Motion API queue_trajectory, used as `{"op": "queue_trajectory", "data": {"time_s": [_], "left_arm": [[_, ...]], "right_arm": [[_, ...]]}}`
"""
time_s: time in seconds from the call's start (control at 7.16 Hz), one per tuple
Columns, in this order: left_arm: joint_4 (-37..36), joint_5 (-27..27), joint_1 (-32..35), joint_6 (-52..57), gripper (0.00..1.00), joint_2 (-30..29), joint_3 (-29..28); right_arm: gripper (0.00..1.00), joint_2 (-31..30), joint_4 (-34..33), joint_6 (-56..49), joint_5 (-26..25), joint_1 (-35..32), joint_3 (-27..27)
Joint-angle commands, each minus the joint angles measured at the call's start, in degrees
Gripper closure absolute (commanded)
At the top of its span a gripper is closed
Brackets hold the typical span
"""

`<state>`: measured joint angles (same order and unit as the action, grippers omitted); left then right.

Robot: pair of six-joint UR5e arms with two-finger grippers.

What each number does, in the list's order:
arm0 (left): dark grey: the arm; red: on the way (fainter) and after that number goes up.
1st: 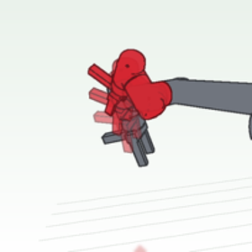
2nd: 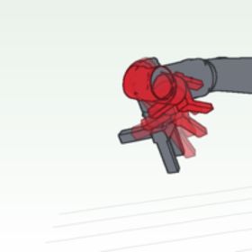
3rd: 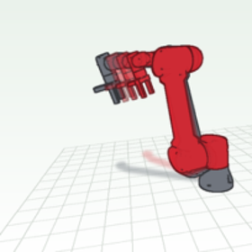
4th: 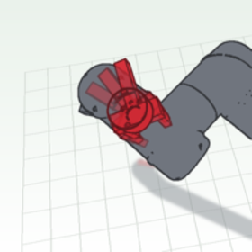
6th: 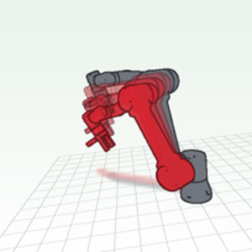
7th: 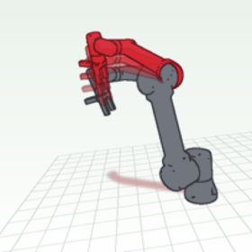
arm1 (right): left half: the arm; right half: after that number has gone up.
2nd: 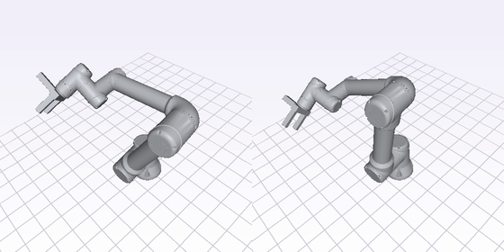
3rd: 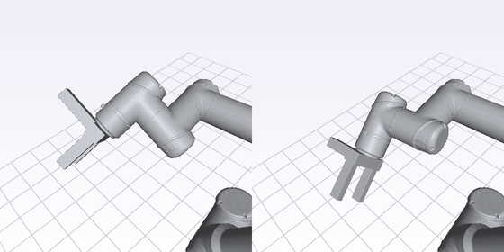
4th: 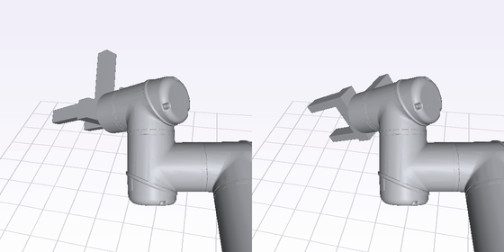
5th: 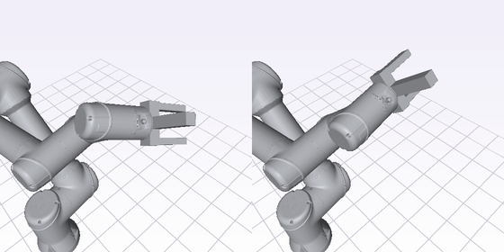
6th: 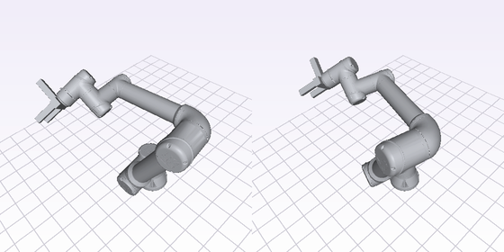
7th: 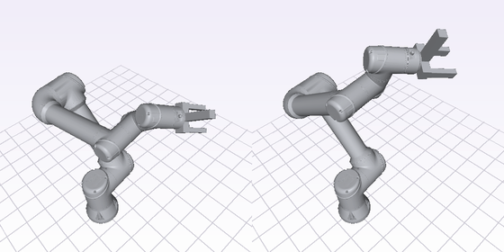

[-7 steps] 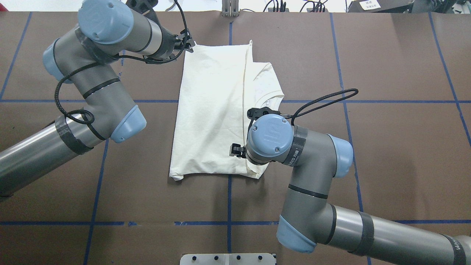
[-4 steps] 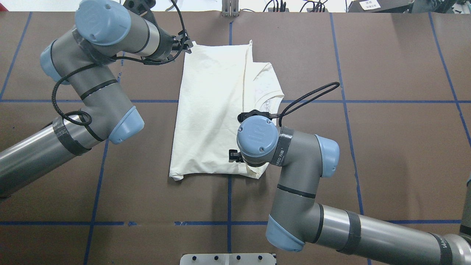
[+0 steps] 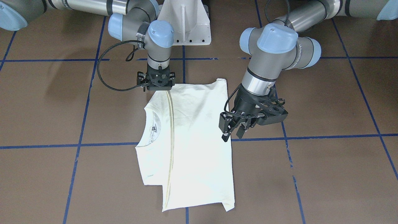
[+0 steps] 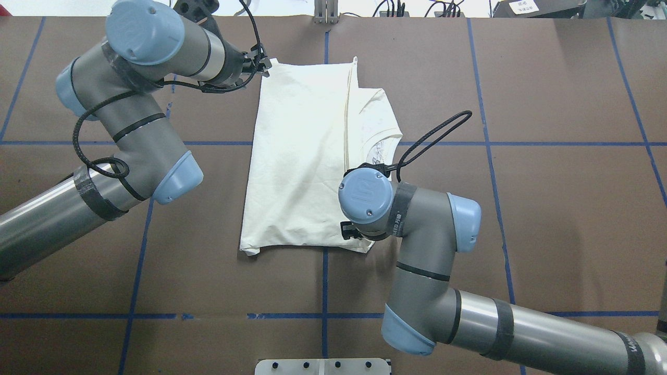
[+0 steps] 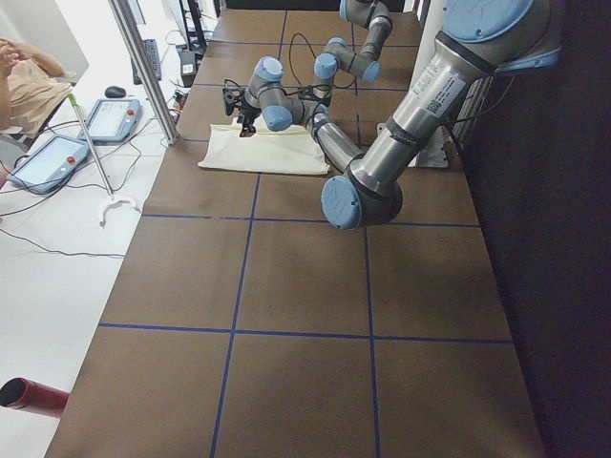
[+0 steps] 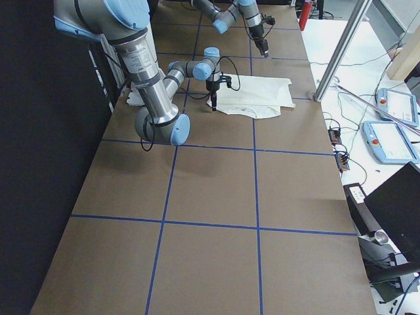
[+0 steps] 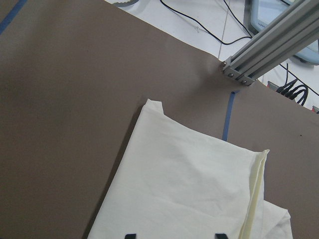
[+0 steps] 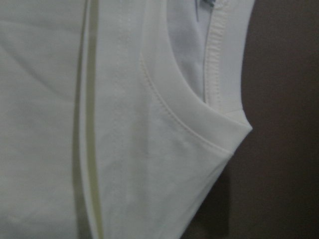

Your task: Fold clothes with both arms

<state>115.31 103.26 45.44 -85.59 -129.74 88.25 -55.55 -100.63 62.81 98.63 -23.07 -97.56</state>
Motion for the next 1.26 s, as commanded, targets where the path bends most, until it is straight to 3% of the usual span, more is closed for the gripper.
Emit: {"op": "queue_trajectory", "data": {"time_s": [0.0, 0.28, 0.42, 0.7, 0.84, 0.98, 1.12], "left_arm": [[-0.09, 0.01, 0.00, -0.19, 0.39, -0.08, 0.08], [-0.09, 0.01, 0.00, -0.19, 0.39, -0.08, 0.25], [-0.09, 0.01, 0.09, -0.19, 0.39, 0.01, 0.77], [-0.09, 0.01, 0.00, -0.19, 0.39, 0.01, 0.95], [-0.09, 0.01, 0.00, -0.19, 0.39, 0.01, 0.95], [0.00, 0.10, 0.00, -0.10, 0.39, 0.71, 0.95], [0.00, 0.10, 0.00, -0.45, 0.39, 0.72, 0.78]], "right_arm": [[0.06, -9.81, -2.45, -6.30, -0.28, -1.02, -11.74], [0.05, -3.02, -1.50, 1.82, -0.46, -0.58, -8.20], [0.05, -3.42, 1.55, 8.75, -0.63, -0.23, -7.83], [0.06, -3.94, 12.86, 32.93, -6.66, 3.09, -4.42], [0.15, -3.77, 16.31, 43.78, -12.18, 5.99, -2.74], [0.31, -4.03, 16.35, 47.36, -12.50, 6.37, -3.25], [0.38, -4.12, 16.35, 48.36, -12.50, 6.80, -3.17]]}}
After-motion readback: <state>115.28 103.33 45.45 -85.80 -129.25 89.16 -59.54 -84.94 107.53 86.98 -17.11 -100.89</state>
